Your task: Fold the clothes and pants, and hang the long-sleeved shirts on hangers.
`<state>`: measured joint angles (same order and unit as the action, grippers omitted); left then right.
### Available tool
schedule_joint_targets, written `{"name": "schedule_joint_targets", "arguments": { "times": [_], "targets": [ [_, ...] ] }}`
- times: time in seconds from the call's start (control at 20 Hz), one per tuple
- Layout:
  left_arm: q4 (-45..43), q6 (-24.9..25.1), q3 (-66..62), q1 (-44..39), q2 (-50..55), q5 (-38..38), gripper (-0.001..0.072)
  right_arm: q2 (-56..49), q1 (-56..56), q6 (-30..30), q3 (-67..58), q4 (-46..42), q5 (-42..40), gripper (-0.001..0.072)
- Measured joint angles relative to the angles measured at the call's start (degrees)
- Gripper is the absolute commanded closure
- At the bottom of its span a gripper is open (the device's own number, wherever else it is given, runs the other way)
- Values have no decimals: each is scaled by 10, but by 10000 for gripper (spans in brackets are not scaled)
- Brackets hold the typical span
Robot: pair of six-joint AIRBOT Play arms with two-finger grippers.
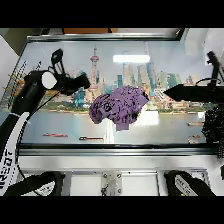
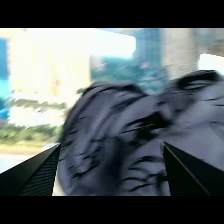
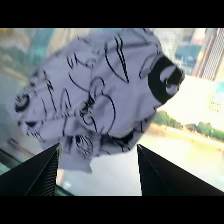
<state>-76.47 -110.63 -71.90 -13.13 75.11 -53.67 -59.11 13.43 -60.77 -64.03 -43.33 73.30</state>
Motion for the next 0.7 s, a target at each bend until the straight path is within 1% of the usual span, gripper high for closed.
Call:
{"name": "schedule_joint_targets", "arguments": {
  "times": [0.05, 0.15, 0.3, 0.5, 0.7],
  "targets": [
    [8, 7, 29, 16, -1, 2, 8, -5, -31, -23, 1, -32, -8, 200],
    [48, 39, 81, 38, 11, 17, 8, -24, -92, -70, 1, -77, -33, 195],
    [110, 90, 124, 43, 51, 39, 8, -70, -177, -129, 2, -110, -73, 193],
    [149, 121, 144, 27, 107, 53, 8, -145, -260, -174, 2, -120, -110, 194],
    [162, 134, 149, 2, 130, 70, 21, -196, -292, -195, 2, -82, -153, 203]
  ]
}}
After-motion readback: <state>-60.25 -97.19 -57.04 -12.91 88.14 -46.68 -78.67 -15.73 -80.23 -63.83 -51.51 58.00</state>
